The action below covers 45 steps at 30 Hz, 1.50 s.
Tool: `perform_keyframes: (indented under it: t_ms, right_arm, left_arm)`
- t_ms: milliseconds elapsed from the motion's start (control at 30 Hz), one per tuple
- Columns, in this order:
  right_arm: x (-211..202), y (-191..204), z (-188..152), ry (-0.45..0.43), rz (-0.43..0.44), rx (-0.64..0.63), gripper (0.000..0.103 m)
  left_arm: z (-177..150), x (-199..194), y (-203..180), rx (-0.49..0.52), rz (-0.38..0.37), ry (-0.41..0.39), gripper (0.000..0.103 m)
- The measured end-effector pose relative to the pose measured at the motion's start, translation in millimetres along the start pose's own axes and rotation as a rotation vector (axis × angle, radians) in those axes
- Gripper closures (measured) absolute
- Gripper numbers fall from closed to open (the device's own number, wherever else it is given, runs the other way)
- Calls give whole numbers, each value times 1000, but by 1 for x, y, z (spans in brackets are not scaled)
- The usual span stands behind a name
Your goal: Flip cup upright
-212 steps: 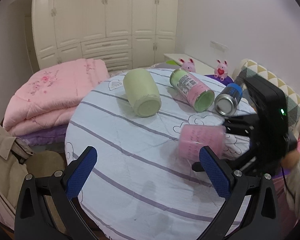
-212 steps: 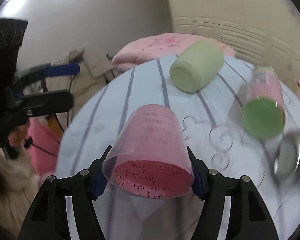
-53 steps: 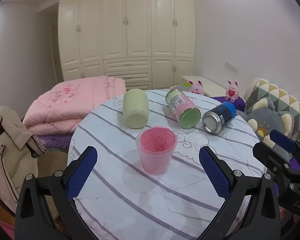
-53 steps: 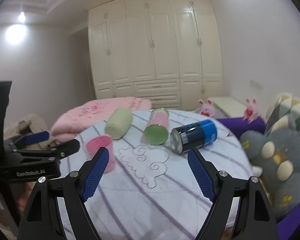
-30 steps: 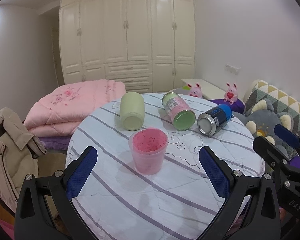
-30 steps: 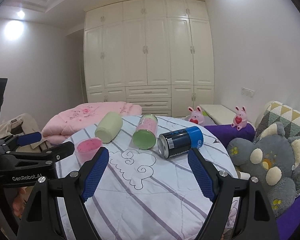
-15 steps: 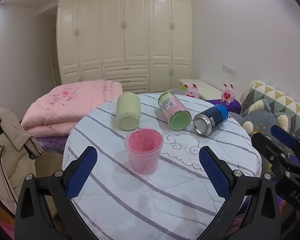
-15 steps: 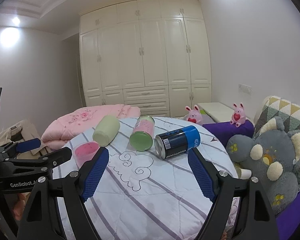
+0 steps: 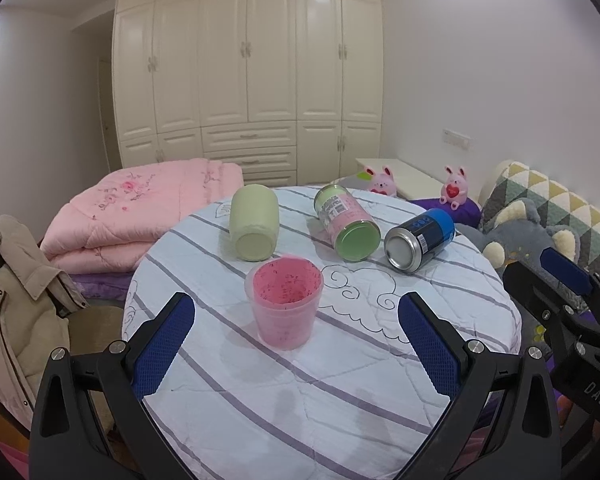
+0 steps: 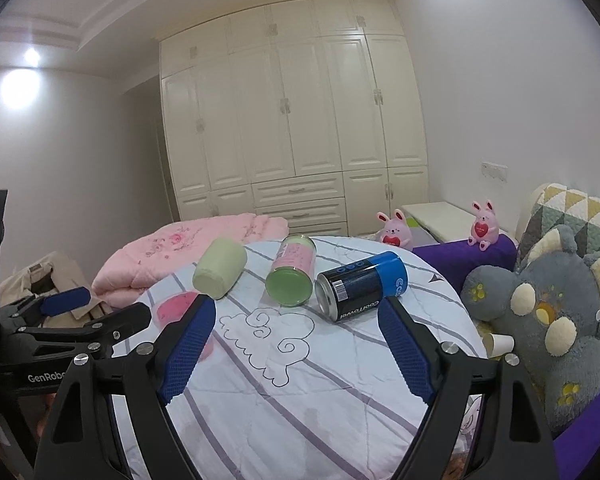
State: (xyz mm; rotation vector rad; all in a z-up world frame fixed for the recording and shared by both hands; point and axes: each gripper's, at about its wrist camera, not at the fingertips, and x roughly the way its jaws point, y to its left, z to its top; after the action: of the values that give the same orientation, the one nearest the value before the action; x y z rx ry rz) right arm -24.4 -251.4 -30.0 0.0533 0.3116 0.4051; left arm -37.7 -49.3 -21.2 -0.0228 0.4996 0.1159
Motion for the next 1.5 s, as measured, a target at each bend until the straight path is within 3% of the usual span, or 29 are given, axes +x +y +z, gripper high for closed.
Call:
perform_keyframes:
  t_ms: [333, 1500]
  right_arm:
    - [0, 9, 0, 4, -18, -52, 18]
    - [1, 9, -3, 19, -18, -52, 18]
  left_arm:
    - [1, 1, -3, 4, 12, -8, 0]
    - [-2, 1, -6, 26, 25, -4, 0]
